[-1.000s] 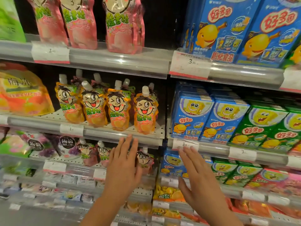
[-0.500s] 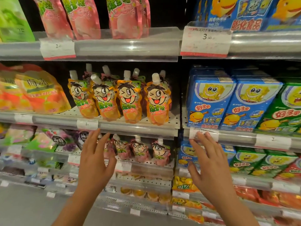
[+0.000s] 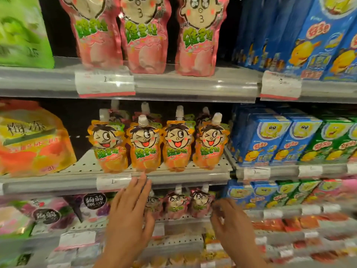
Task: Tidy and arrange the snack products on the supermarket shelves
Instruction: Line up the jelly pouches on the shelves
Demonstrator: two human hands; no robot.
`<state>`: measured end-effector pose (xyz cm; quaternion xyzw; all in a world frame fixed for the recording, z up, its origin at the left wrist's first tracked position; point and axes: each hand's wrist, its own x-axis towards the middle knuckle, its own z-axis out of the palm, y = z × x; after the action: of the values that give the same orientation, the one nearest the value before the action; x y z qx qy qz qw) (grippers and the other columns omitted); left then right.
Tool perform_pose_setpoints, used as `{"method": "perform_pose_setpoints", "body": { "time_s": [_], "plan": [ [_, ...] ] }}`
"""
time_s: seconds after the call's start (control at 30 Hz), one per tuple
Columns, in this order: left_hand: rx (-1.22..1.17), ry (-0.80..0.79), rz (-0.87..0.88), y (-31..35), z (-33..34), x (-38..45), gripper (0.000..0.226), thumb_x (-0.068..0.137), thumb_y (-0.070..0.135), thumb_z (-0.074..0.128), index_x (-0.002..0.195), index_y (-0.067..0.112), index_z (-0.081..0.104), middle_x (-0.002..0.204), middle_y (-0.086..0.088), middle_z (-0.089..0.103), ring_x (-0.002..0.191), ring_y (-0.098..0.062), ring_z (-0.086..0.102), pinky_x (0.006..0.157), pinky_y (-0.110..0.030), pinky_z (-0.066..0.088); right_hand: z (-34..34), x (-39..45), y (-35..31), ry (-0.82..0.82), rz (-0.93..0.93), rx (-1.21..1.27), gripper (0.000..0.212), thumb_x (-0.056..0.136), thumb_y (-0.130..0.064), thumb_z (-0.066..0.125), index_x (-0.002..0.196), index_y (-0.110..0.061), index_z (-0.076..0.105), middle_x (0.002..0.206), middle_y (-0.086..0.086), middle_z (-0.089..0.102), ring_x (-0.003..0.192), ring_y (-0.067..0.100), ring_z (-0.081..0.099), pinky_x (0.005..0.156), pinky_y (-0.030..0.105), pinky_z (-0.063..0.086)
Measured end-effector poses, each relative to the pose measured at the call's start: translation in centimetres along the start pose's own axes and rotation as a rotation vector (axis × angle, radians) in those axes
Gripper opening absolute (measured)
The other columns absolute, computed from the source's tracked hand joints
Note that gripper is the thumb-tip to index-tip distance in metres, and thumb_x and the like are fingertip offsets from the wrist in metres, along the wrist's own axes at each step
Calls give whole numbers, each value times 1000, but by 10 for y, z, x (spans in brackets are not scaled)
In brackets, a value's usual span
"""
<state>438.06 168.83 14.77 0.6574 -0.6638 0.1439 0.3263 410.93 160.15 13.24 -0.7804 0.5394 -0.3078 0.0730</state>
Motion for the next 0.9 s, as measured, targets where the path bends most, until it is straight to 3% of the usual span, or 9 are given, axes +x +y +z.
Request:
{"method": "perform_pose_setpoints", "body": {
  "time_s": [0.1,0.17,0.33,0.43,0.5,0.63,0.73,0.8,0.9],
  "plan": [
    [38,-25,25,-6,0,2,71,82,35,49,150,13,47,160,-4,38,148,-26,34,113,-49,30,13,9,-1,-89,95,49,37,93,-30,62,127,-31,51,112,-10,53,78,9,64,61,33,54],
    [44,-22,30,-9,2,3,71,81,35,48,149,13,49,158,-5,40,145,-28,38,109,-51,34,18,22,-3,-125,168,81,43,92,-29,65,131,-28,46,114,-7,51,83,10,63,65,29,50],
    [68,-51,18,-7,2,3,74,78,38,49,148,12,50,158,-7,41,145,-28,38,106,-51,35,26,40,-6,-199,177,-6,29,93,-35,67,118,-26,53,108,-8,51,80,9,52,62,27,38],
    [67,-39,-6,-3,3,3,76,76,38,48,146,10,51,157,-7,43,143,-29,40,106,-52,37,28,33,-1,-217,172,-29,19,94,-39,65,98,-29,48,97,-8,57,83,18,61,65,35,44],
    [76,-30,-15,1,3,3,76,74,38,48,145,10,52,155,-7,45,141,-30,42,106,-52,38,26,29,5,-231,187,-5,18,95,-38,63,91,-32,47,89,-11,58,86,18,63,67,33,44],
    [62,-3,-67,10,5,6,72,76,38,48,143,10,55,153,-6,47,141,-32,43,108,-54,39,14,17,20,-247,162,18,11,92,-36,66,94,-32,56,80,-17,53,84,14,61,60,24,38],
    [-10,30,-153,24,8,7,69,80,39,47,141,7,57,150,-10,51,141,-34,42,107,-58,41,1,3,34,-230,161,104,19,85,-38,73,97,-40,58,69,-24,54,68,1,52,57,10,35],
    [-60,36,-224,37,5,10,67,82,41,46,140,10,58,147,-9,53,141,-33,43,107,-53,37,-12,-3,44,-268,170,129,27,82,-38,77,94,-52,57,64,-30,57,61,-5,53,58,7,38],
    [-176,66,-225,68,-13,24,56,85,42,46,133,18,63,135,0,62,126,-25,56,103,-41,39,-34,-10,53,-334,166,147,38,82,-37,79,84,-66,55,68,-45,56,67,-15,57,64,6,43]
  ]
}}
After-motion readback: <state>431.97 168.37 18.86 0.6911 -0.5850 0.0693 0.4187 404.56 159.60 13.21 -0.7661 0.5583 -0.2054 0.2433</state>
